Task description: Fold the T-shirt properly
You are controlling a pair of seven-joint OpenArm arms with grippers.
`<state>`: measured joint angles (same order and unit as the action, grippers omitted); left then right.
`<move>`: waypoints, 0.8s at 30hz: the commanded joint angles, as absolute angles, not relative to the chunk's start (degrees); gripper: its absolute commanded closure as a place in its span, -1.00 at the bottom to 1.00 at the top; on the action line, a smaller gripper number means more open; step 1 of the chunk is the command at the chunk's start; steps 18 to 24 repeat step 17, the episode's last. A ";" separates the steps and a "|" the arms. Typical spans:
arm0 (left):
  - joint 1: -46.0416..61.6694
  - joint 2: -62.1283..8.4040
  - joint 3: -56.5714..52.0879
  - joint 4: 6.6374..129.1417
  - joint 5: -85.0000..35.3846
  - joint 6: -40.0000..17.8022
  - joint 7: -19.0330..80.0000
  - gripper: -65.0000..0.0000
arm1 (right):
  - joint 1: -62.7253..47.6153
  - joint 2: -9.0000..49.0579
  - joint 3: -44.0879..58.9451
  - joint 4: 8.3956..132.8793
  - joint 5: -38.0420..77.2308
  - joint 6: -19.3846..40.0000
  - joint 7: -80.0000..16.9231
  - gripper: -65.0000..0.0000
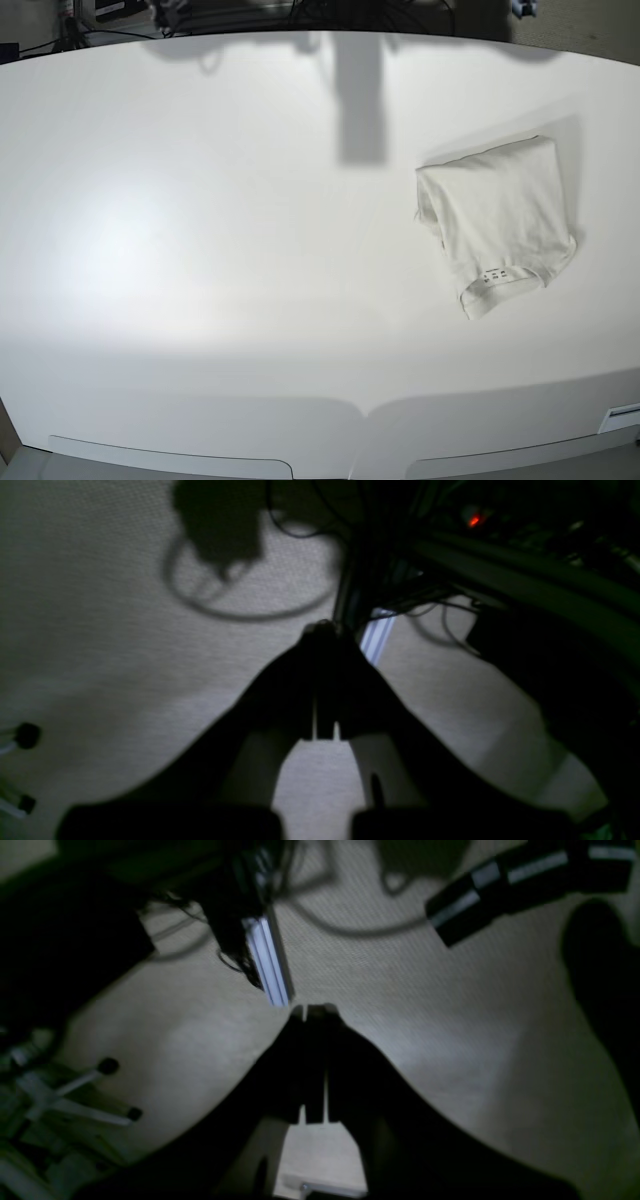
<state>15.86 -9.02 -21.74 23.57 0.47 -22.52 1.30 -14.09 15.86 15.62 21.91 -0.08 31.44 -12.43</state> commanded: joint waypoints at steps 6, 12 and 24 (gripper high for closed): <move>10.87 -8.56 -21.91 19.40 0.62 -22.44 0.49 1.00 | -11.42 16.67 15.73 20.16 1.50 30.87 -9.37 1.00; 8.36 -8.27 -21.91 17.96 0.64 -22.44 0.19 1.00 | -11.11 16.47 15.73 20.18 1.54 30.83 -8.97 1.00; 8.23 -8.29 -21.91 17.98 0.64 -22.46 -0.08 1.00 | -11.09 16.23 15.73 20.18 1.52 30.85 -8.97 1.00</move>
